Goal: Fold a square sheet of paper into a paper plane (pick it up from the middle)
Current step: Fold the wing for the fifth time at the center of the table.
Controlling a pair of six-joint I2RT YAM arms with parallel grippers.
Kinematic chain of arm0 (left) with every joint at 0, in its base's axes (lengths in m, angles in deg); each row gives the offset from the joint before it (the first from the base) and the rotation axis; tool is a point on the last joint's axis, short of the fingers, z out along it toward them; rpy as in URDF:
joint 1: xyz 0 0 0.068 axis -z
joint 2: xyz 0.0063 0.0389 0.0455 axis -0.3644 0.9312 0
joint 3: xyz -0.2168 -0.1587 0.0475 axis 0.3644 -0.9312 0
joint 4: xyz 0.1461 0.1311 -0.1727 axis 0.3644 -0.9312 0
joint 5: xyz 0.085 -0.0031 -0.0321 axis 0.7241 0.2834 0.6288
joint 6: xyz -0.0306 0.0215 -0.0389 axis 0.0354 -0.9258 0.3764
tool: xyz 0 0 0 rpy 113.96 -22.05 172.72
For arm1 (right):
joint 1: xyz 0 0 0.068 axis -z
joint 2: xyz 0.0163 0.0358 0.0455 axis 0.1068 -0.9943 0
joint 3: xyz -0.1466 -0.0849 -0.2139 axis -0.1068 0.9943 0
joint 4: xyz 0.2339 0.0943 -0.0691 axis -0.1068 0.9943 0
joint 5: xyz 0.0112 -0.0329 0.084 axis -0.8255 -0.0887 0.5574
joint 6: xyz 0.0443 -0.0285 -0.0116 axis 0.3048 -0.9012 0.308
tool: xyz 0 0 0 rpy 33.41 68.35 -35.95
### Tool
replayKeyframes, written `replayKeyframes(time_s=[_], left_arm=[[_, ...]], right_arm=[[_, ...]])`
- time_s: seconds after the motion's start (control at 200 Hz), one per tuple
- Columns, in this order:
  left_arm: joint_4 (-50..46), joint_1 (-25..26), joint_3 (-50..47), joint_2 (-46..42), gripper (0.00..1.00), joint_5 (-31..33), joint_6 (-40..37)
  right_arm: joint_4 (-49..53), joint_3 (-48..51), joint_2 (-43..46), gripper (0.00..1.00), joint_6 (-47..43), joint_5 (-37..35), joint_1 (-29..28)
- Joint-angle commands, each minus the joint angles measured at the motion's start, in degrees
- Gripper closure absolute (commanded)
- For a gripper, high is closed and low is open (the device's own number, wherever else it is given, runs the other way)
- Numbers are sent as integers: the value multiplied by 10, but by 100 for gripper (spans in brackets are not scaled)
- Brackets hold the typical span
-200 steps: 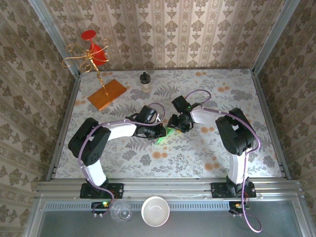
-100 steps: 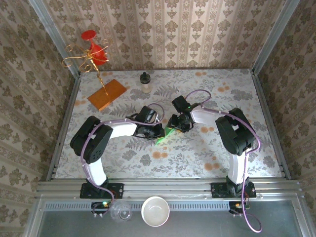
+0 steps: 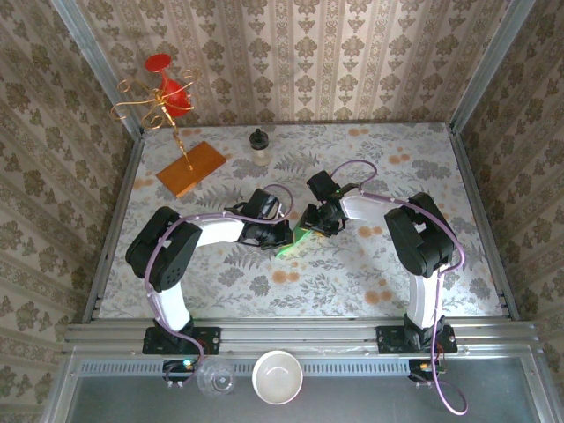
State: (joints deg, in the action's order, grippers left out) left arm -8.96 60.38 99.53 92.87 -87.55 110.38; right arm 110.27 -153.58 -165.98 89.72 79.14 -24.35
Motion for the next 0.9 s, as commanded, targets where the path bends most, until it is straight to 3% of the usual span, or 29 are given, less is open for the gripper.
replayKeyframes(time_s=[0.0,0.32,0.69,0.895], left_arm=[[-17,-6,8,13,92,15,-6],[-22,-11,8,19,92,13,1],[-49,-13,10,33,92,7,1],[-55,-13,15,34,93,7,-2]], right_arm=[[2,38,-91,55,-2,-20,-7],[-5,37,-78,53,-6,-5,-3],[-51,91,124,44,-43,48,34],[-108,128,174,50,-39,109,23]])
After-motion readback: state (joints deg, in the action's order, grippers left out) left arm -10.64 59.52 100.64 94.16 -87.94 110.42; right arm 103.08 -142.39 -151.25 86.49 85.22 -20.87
